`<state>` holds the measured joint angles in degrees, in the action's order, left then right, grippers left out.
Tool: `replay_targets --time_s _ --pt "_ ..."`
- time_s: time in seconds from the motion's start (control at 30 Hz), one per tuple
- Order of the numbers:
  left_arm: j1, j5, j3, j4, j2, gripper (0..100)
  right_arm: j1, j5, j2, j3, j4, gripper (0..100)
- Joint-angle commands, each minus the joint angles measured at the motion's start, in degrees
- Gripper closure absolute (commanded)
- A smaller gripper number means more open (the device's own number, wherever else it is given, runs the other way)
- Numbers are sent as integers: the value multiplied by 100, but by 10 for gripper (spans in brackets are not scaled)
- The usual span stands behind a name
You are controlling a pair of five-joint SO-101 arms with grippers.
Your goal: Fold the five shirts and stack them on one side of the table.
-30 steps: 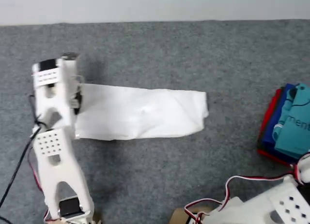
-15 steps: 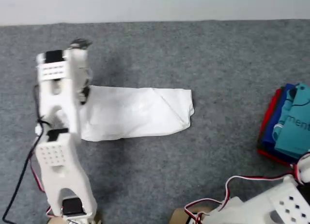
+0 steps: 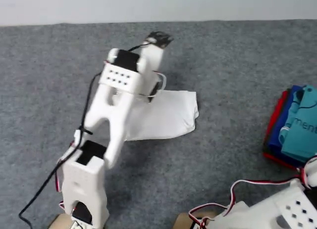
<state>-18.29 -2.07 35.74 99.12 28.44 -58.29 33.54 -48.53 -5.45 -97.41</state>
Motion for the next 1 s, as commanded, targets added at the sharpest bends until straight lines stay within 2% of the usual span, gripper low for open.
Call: replay_targets --time_s 0.0,0.17,0.5,0.73,0.97 --pt "-404 316 760 123 308 996 22 53 -110 18 -22 988" --pt "-738 527 1719 132 1134 996 13 53 -119 18 -31 988" --pt "-1169 659 2738 132 2136 993 13 53 -119 18 -31 988" --pt "-1389 677 2747 123 2004 823 13 53 -119 9 -31 988" --pt "-1336 633 2738 141 1398 800 13 62 -119 9 -31 988"
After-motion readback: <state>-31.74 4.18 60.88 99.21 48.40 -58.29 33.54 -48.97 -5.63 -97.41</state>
